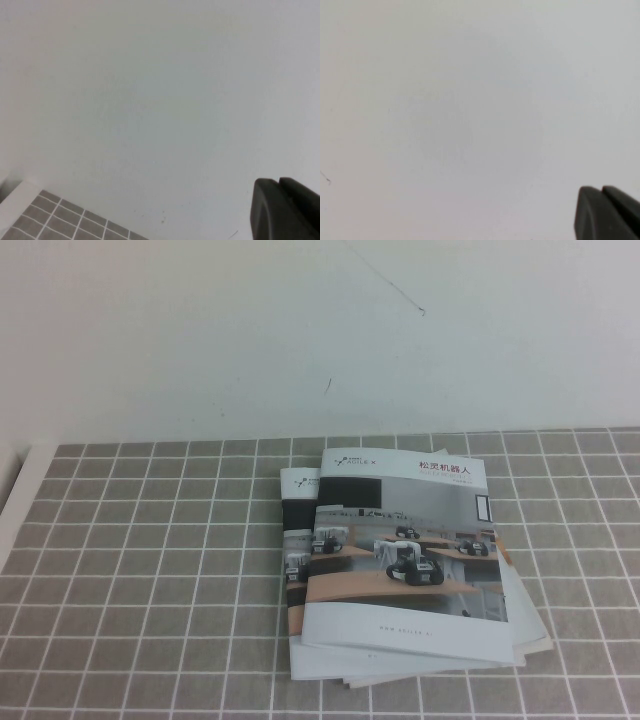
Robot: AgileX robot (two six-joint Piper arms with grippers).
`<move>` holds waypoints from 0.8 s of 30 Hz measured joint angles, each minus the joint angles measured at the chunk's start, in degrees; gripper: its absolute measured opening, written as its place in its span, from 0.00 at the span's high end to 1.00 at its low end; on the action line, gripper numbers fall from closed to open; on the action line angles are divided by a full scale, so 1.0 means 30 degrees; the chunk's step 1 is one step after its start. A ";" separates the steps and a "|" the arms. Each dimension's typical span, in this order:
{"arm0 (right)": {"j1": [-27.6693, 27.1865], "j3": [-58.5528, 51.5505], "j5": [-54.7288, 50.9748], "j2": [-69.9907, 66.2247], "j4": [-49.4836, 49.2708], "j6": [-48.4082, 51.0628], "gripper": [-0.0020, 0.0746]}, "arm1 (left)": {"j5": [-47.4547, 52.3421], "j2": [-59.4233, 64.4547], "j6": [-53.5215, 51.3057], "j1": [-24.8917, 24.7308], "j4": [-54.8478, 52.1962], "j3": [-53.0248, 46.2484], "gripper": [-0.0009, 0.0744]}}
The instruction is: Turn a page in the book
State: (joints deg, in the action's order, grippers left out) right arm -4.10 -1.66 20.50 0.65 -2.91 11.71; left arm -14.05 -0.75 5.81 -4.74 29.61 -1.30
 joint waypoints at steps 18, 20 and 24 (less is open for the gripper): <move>0.0000 0.0554 1.4093 0.0028 -0.0526 -0.5911 0.98 | -0.8760 -0.0027 0.8057 0.0000 -0.8327 0.2087 0.99; 0.0000 0.1931 1.3798 0.0028 -0.0526 -0.5938 0.98 | -0.7875 -0.0027 0.7063 0.0000 -0.8623 0.4107 0.99; 0.0000 0.6169 1.0467 0.0028 -0.0947 -0.5998 0.98 | -0.4912 -0.0027 0.4126 0.0000 -0.8795 0.8401 0.99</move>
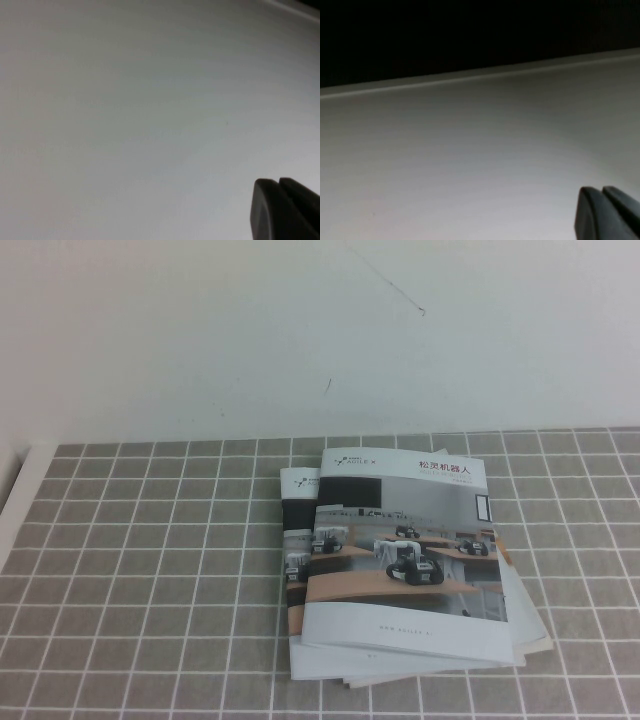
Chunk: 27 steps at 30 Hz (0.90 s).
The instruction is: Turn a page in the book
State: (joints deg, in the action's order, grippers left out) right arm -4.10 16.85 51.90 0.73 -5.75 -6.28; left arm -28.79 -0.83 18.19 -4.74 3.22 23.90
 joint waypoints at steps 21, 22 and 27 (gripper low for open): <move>0.0000 1.1855 -2.4792 -0.9800 -0.1405 0.4184 0.98 | 2.2493 1.0163 0.0632 0.0000 -0.3447 0.9172 0.99; 0.0000 1.1855 -2.5747 -1.0185 -0.1239 0.4228 0.98 | 2.3256 1.0499 0.0883 0.0000 -0.3282 0.9172 0.99; 0.0000 1.1855 -2.6620 -1.1814 -0.1951 0.4271 0.98 | 2.4275 1.1548 0.1237 0.0000 -0.3239 0.9172 0.99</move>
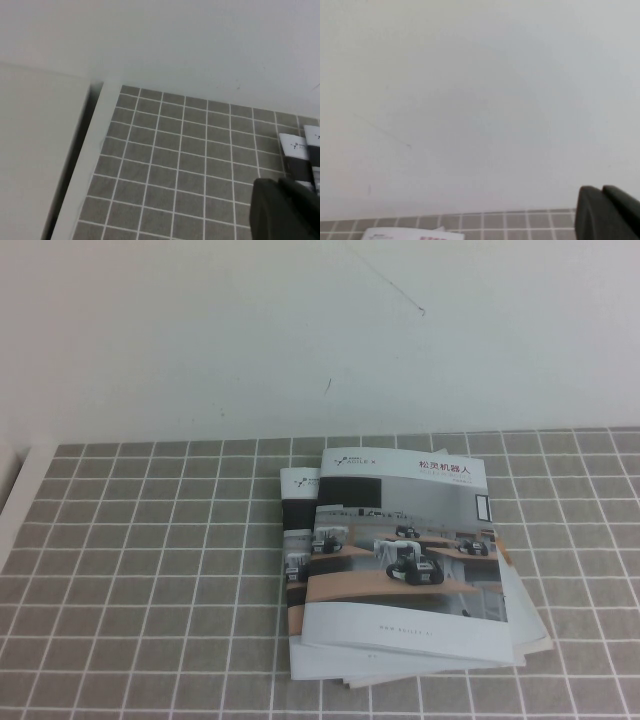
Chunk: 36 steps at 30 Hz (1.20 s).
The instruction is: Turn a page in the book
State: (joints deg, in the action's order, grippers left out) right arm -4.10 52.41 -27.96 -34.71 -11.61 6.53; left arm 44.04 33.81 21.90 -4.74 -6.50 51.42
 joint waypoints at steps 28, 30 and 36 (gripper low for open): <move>0.0368 0.0000 -0.5430 -0.8445 -0.2484 0.2306 0.98 | -0.6387 1.0807 0.0424 -0.8670 -0.2149 0.0000 0.99; 0.0380 0.0000 -0.5466 -0.9371 -0.3433 0.3711 0.98 | -0.6972 1.1741 0.0618 -0.8710 -0.2149 0.0000 0.99; 0.0380 0.0000 -0.5466 -1.2600 -0.8134 0.8702 0.98 | -0.7538 1.4540 0.0621 -0.8750 -0.0587 0.0000 0.99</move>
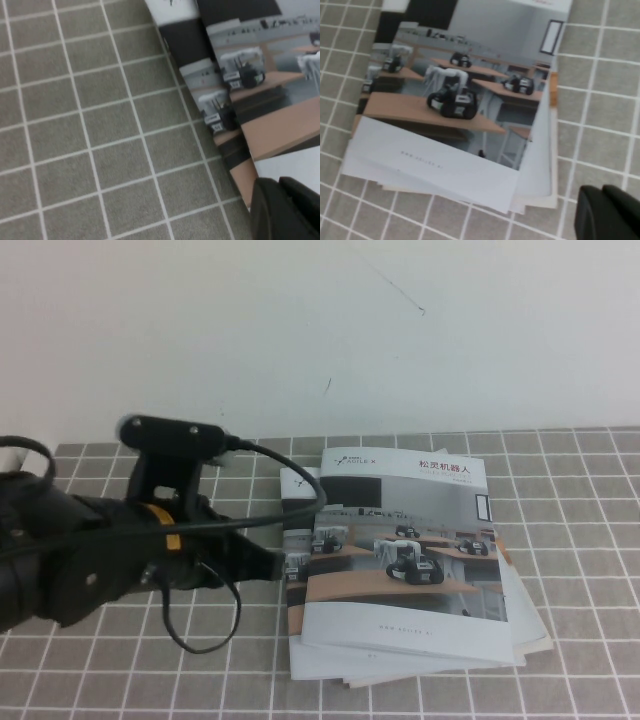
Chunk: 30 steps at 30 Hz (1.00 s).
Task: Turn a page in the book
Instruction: Open the closed book
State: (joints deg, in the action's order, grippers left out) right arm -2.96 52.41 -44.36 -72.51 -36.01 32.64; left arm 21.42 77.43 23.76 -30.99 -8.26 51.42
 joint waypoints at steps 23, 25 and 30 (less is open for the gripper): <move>0.0282 -0.1730 -0.0092 -0.5838 -1.3019 1.4958 0.98 | 0.4242 0.7658 -2.7509 0.4693 2.5683 0.2745 0.99; 0.0489 -0.1730 -0.0092 -0.5908 -1.3136 1.5259 0.98 | 0.4200 0.8551 -2.8843 0.4708 2.6418 0.2924 0.99; 0.1285 -0.1730 -0.0005 -0.5987 -1.3132 1.5926 0.98 | 0.3641 1.0219 -2.8965 0.4672 2.6931 0.3043 0.99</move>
State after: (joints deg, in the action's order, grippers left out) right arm 0.90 47.22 -44.38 -90.47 -75.40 80.41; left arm 32.35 108.09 -63.13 -16.97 72.54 60.55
